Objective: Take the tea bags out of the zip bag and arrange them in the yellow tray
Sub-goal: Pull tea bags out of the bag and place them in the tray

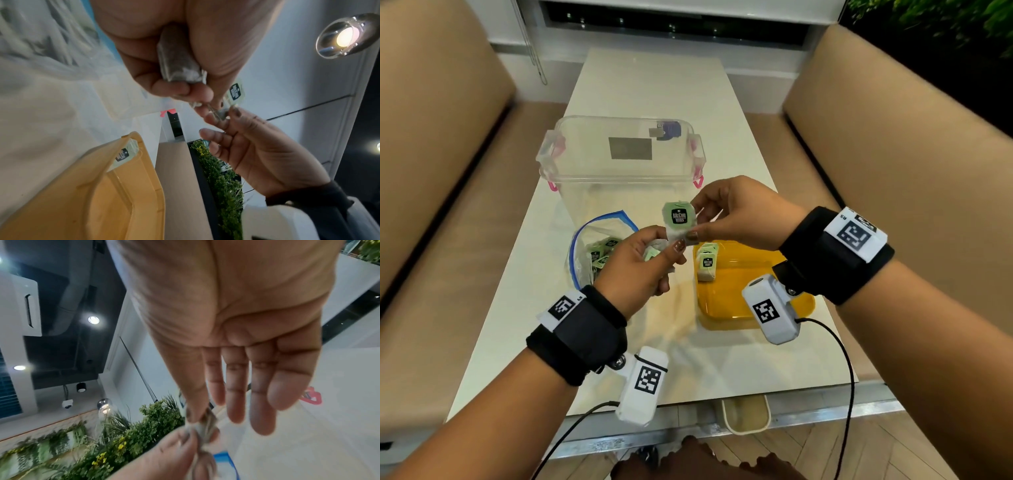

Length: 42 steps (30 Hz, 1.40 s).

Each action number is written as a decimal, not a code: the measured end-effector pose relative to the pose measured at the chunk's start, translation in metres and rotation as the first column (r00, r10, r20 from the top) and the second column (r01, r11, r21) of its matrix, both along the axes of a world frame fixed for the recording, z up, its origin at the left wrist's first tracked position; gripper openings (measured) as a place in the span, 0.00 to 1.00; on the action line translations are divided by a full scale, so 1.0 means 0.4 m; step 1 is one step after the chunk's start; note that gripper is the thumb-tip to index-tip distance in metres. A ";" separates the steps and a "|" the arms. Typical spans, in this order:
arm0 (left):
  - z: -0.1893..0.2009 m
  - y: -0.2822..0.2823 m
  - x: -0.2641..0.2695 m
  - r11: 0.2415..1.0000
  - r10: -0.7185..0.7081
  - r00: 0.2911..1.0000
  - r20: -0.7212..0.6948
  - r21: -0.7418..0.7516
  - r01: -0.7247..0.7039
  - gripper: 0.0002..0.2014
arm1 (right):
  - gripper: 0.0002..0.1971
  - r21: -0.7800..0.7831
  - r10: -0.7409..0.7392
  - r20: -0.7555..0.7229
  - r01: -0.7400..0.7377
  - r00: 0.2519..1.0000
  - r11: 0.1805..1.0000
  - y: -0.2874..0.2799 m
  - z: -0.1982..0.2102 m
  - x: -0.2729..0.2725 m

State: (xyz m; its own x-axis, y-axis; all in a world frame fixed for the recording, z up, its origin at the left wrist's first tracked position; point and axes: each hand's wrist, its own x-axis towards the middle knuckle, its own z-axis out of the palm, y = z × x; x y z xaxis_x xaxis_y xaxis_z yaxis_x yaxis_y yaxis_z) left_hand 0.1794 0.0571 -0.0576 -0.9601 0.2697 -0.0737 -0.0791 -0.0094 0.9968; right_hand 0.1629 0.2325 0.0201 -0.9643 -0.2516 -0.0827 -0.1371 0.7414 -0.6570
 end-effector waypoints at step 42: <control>-0.025 -0.008 -0.027 0.959 -0.083 0.993 -0.080 -0.277 0.058 0.05 | 0.04 -0.063 -0.005 -0.036 0.003 0.999 0.998 0.011 -0.033 0.001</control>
State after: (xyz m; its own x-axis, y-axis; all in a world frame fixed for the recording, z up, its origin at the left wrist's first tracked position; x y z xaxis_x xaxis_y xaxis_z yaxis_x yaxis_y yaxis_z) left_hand 0.1684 0.0538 -0.0675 -0.9456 0.3180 -0.0688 0.0197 0.2669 0.9635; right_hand 0.1634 0.2370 0.0069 -0.9674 -0.2513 -0.0318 -0.1588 0.6995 -0.6968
